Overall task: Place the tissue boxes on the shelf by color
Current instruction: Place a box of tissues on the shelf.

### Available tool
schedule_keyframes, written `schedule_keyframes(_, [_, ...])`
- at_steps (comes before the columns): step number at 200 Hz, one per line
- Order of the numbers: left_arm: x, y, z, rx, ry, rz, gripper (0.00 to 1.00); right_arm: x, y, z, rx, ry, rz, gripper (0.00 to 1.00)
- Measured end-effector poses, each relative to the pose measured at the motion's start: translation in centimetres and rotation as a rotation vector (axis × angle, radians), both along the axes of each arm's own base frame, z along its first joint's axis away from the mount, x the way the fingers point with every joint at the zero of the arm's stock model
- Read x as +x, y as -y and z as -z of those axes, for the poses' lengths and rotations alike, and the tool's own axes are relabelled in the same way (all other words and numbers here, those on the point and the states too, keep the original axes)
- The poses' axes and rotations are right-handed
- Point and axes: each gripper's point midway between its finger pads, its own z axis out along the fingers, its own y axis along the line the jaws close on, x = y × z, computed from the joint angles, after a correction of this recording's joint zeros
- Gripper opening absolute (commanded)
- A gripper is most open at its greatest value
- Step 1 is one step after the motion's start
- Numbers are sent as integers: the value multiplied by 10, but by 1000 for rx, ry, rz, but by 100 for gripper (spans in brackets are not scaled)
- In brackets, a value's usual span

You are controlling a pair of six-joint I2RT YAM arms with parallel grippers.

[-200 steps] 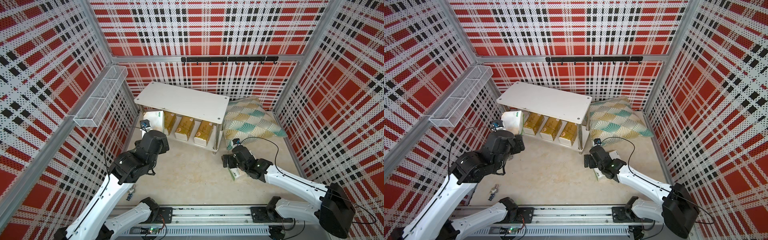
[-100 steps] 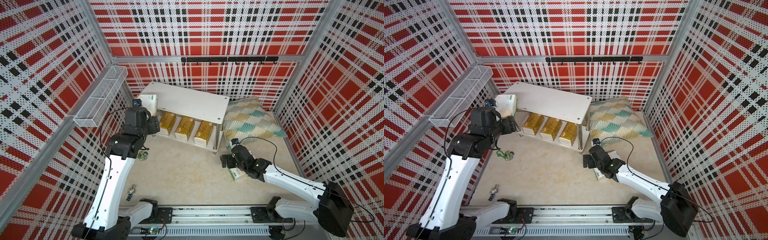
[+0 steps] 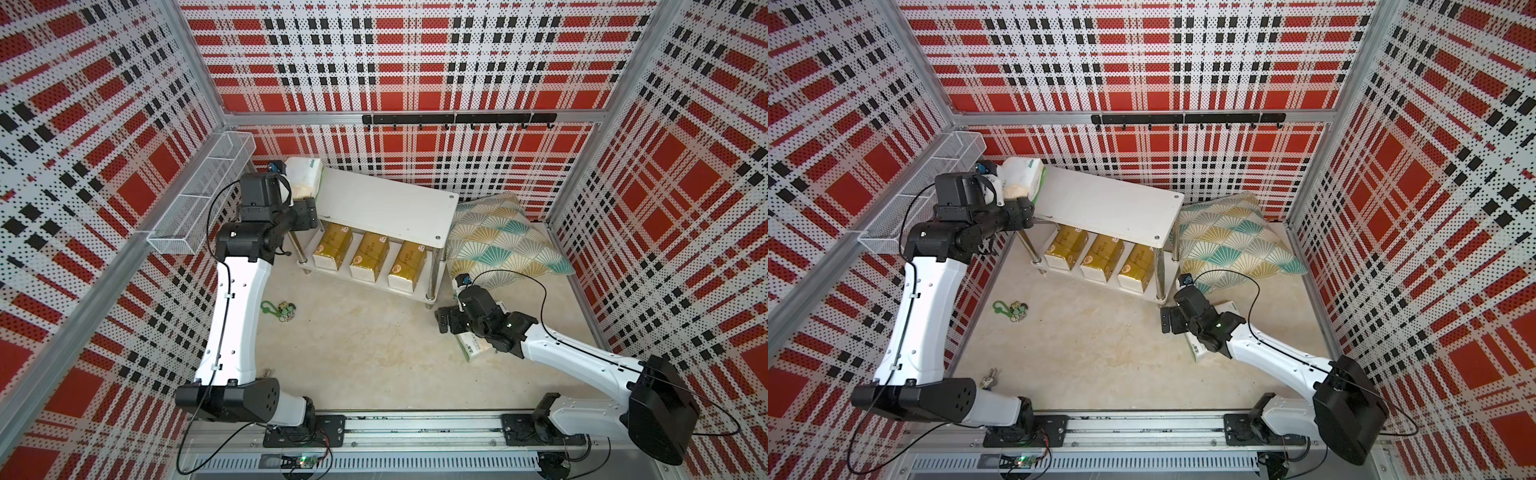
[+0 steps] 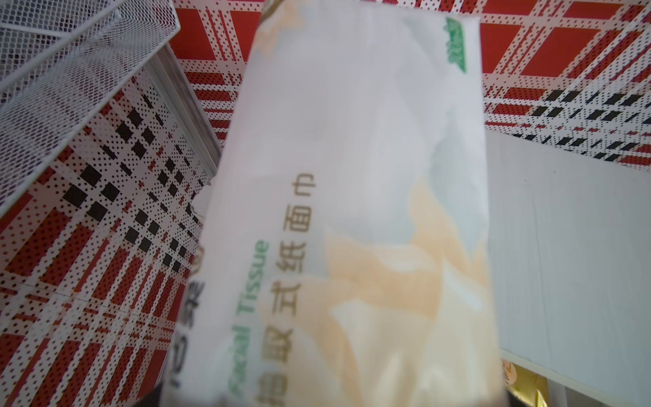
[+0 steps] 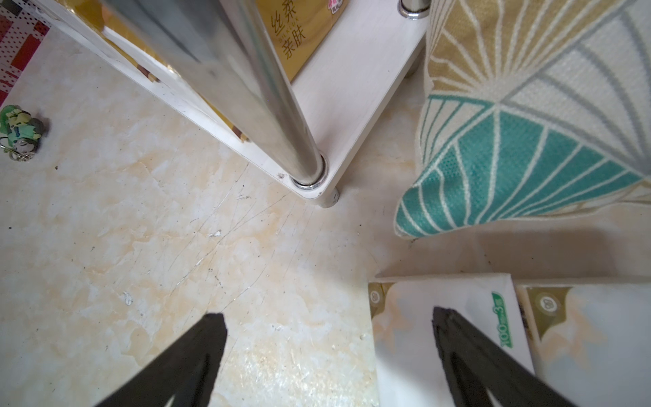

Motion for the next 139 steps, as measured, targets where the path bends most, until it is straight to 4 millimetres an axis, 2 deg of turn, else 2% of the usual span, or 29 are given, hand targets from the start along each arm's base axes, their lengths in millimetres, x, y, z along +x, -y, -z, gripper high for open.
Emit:
schedule_keyframes(31, [19, 1, 15, -1, -42, 34, 80, 3, -5, -5, 1, 8, -18, 100])
schedule_keyframes(71, [47, 5, 16, -13, -44, 59, 79, 5, -11, -2, -7, -6, -39, 100])
schedule_keyframes(139, [60, 14, 33, 0, -86, 83, 80, 5, -13, 3, -11, -20, -45, 100])
